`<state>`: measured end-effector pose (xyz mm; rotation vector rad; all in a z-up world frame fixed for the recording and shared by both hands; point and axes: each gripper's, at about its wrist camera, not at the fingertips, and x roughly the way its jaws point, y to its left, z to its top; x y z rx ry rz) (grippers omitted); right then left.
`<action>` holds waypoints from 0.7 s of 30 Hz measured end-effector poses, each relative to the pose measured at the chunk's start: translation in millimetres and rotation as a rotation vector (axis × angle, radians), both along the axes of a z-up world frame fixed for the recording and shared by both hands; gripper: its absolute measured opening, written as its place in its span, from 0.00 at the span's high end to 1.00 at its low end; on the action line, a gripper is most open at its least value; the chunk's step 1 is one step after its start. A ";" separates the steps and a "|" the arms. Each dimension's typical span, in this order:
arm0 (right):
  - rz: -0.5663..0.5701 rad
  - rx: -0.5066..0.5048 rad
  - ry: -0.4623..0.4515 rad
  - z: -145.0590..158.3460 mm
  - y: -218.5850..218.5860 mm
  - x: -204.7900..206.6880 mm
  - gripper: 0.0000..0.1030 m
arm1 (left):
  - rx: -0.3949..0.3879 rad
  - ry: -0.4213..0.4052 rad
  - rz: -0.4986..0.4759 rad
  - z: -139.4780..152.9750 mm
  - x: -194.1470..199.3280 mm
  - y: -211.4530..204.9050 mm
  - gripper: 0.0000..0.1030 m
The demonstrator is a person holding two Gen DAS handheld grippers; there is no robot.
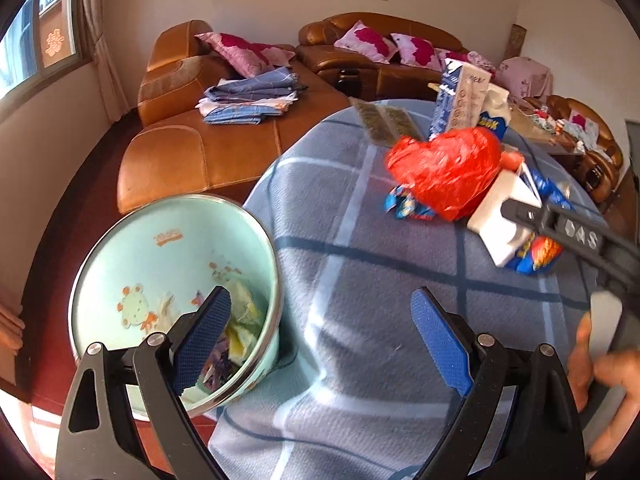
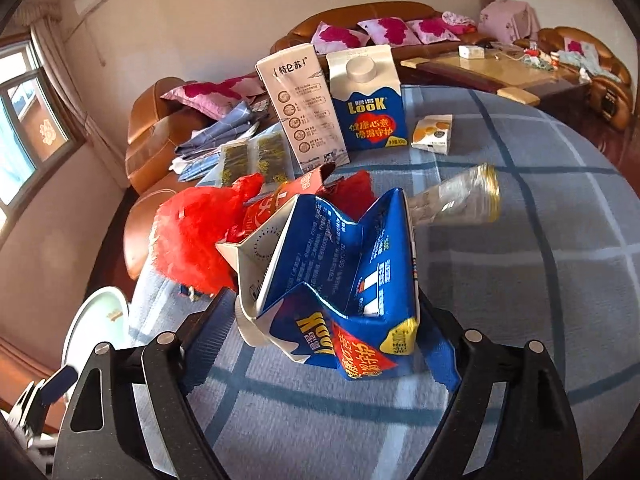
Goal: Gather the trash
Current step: 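Grasp the red plastic bag with the left tool while the right tool grasps the blue milk carton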
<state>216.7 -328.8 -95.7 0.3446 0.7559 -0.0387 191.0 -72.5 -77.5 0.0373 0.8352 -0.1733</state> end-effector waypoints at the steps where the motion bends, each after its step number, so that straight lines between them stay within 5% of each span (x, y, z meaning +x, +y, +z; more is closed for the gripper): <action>1: -0.001 0.007 -0.004 1.6 -1.1 -5.1 0.19 | 0.001 -0.005 -0.010 1.5 2.3 -4.1 0.13; 17: -0.136 -0.007 -0.095 22.1 -67.6 -84.4 0.19 | 0.055 -0.150 -0.150 14.3 64.6 -107.1 0.13; 19: -0.142 0.003 -0.095 19.6 -71.1 -87.6 0.20 | 0.059 -0.124 -0.153 8.0 75.1 -111.5 0.19; 21: -0.145 0.025 -0.089 15.9 -74.0 -88.7 0.20 | 0.039 -0.084 -0.165 2.4 81.7 -110.7 0.40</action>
